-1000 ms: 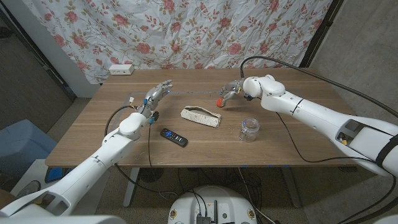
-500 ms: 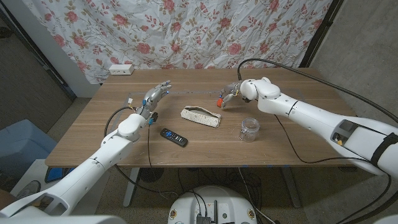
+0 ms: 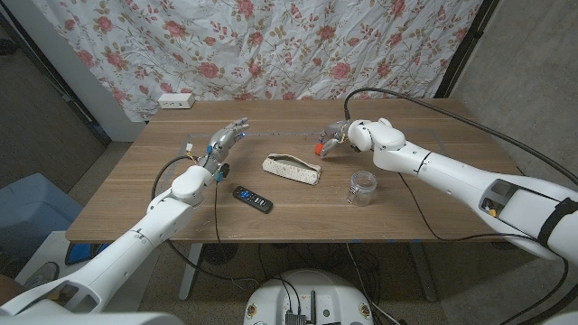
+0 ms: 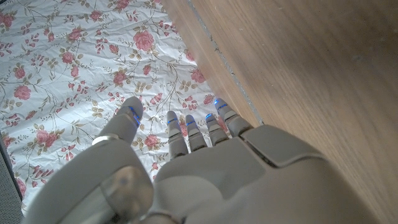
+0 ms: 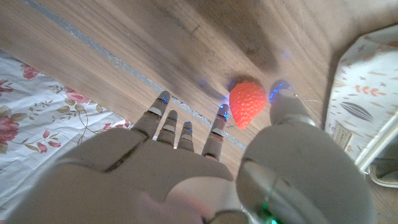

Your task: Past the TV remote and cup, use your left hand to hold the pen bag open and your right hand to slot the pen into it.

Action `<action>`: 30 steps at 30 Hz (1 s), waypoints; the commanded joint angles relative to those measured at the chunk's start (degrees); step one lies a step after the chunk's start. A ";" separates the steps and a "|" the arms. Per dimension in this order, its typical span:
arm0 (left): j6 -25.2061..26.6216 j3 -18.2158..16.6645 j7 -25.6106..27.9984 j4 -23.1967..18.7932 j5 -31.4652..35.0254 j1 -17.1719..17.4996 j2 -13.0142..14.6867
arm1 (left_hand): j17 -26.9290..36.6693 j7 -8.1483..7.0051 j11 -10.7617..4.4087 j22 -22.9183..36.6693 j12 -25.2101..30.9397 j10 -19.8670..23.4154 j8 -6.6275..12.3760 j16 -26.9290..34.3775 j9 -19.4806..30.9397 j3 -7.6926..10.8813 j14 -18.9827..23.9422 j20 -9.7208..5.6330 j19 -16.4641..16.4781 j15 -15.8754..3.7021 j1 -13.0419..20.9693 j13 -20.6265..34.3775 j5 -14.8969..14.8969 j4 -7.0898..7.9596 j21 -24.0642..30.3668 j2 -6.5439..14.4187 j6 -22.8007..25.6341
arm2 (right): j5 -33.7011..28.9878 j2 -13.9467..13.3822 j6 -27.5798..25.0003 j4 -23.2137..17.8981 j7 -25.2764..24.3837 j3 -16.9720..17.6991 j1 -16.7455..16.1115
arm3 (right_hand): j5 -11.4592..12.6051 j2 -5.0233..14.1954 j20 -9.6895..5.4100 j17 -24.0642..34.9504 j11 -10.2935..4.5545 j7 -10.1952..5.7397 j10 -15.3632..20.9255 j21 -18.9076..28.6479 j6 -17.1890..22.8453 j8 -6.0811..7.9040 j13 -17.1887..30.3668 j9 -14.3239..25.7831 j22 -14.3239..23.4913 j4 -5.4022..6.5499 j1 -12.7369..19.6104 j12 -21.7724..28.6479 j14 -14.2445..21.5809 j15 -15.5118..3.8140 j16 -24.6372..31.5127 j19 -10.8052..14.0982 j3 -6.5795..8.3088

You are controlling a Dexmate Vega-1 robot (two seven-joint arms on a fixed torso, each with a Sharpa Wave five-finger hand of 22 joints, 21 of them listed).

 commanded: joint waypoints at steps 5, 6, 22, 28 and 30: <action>1.08 0.10 0.84 -0.83 -0.06 0.58 0.00 | 0.25 0.05 -0.10 0.16 -0.21 0.39 -0.03 -0.20 0.24 -0.33 0.27 -0.19 0.42 -2.31 1.04 0.18 -0.29 0.11 -0.03 0.05 0.39 | -0.82 0.39 1.19 1.26 -3.84 0.24 -1.09 | -0.10 0.82 -0.70 0.33 -0.75 -0.30 2.15 0.60 3.02 1.70 0.29 0.37 0.20 0.12 1.37 0.72 1.59 -0.68 0.85 1.33 0.33; 0.93 0.09 0.77 -0.77 -0.07 0.59 -0.01 | 0.26 0.03 0.00 0.16 -0.21 0.39 -0.03 -0.21 0.24 -0.36 0.25 -0.19 0.42 -2.30 1.05 0.18 -0.29 0.11 -0.03 0.05 0.40 | -0.93 0.50 1.05 1.40 -4.21 0.26 -1.17 | -0.09 0.89 -0.77 0.35 -0.86 -0.37 2.36 0.74 3.36 1.91 0.29 0.40 0.20 0.11 1.60 0.73 1.84 -0.71 0.95 1.85 0.37; 1.54 0.19 0.78 -0.66 -0.10 0.31 0.02 | 0.26 -0.02 0.00 0.16 -0.20 0.46 -0.05 -0.21 0.25 -0.65 0.26 -0.12 0.43 -2.20 1.20 0.18 -0.28 0.12 -0.03 0.14 0.51 | -1.11 1.06 0.53 2.04 -6.68 0.42 -1.65 | -0.15 1.70 -1.58 0.57 -1.83 -0.38 5.16 0.71 9.15 5.06 0.25 0.84 0.20 0.26 3.30 1.01 3.82 -2.02 1.73 3.73 0.42; 1.39 0.29 0.47 -0.21 -0.20 0.05 -0.11 | 0.26 -0.05 0.04 0.16 -0.23 0.40 -0.06 -0.20 0.25 -0.77 0.27 -0.11 0.44 -2.22 1.25 0.18 -0.27 0.12 -0.02 0.18 0.53 | -0.93 1.09 0.78 2.09 -7.50 0.53 -1.82 | -0.19 1.92 -1.86 0.64 -2.29 -0.47 6.16 0.74 11.20 6.14 0.23 1.01 0.19 0.29 3.76 1.11 4.54 -2.46 2.00 4.49 0.37; 1.34 0.34 0.32 -0.03 -0.25 -0.04 -0.15 | 0.26 -0.04 0.02 0.16 -0.23 0.38 -0.06 -0.21 0.25 -0.78 0.26 -0.08 0.44 -2.21 1.26 0.18 -0.27 0.13 -0.02 0.19 0.53 | -1.07 1.13 0.73 2.15 -7.69 0.46 -1.81 | -0.18 2.20 -1.98 0.66 -2.68 -0.47 6.43 0.62 12.81 6.93 0.22 1.14 0.19 0.27 4.22 1.01 4.72 -2.62 2.05 4.64 0.42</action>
